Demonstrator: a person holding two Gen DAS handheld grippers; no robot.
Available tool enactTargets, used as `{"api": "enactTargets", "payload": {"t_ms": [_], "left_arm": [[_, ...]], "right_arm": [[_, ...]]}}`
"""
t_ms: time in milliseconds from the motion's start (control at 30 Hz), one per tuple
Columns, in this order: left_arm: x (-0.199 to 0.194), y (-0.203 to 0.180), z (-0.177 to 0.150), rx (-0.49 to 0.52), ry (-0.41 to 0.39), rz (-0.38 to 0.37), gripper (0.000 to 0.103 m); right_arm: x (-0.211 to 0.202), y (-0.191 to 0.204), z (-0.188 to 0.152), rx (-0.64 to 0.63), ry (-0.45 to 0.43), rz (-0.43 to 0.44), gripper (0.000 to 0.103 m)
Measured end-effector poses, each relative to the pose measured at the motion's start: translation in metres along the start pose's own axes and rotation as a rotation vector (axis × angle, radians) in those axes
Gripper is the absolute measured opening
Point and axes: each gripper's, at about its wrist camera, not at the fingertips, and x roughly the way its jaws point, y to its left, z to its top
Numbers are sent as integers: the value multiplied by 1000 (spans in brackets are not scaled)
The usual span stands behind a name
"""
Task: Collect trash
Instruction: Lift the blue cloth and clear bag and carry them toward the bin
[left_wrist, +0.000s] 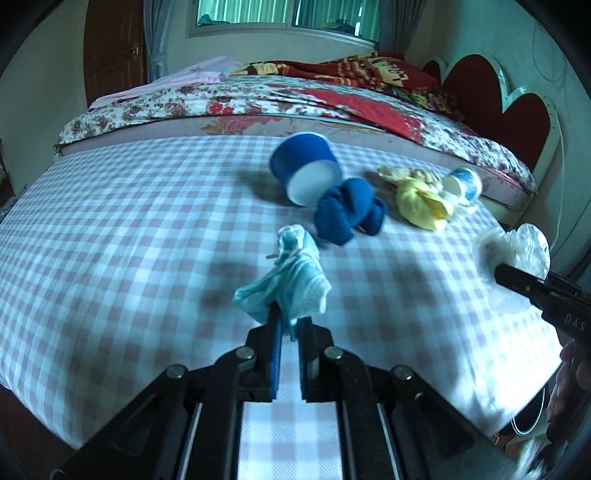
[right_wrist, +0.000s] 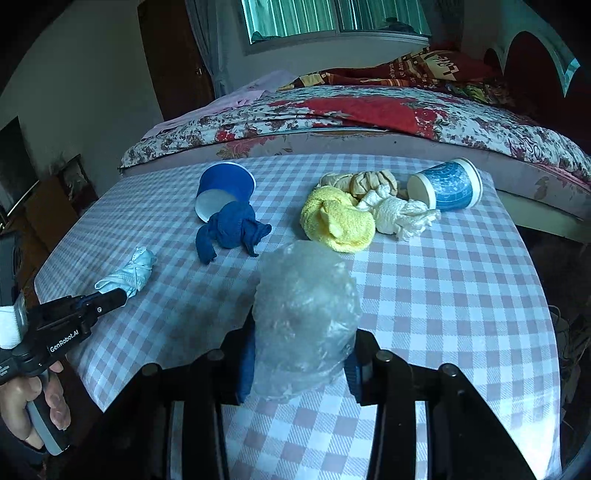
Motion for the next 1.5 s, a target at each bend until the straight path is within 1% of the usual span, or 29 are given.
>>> {"api": "enactTargets", "payload": {"t_ms": [133,300,500,667,1167,1500], "left_arm": [[-15,-17,-12,17,-2,-10,8],[-37,-41,-24,32,-26,-31,8],[-61,-78,-39,69,-40,-75,8],[-76,-115,-53,114,-40,-118,8],[-92,-217,-80,261,-27,-239,8],[-89,-271,-92,345,-7,-310,8]], "right_arm": [[-20,-10,-11,17,-12,-12,41],[-51,-23,-27,32,-39,-24,41],[-87,-38,-48,46,-69,-46,41],[-114,-55,-66,70,-87,-71,41],[-183,-116,-117,144,-116,-175,41],[-205,-152,-145,199,-108,-240,41]]}}
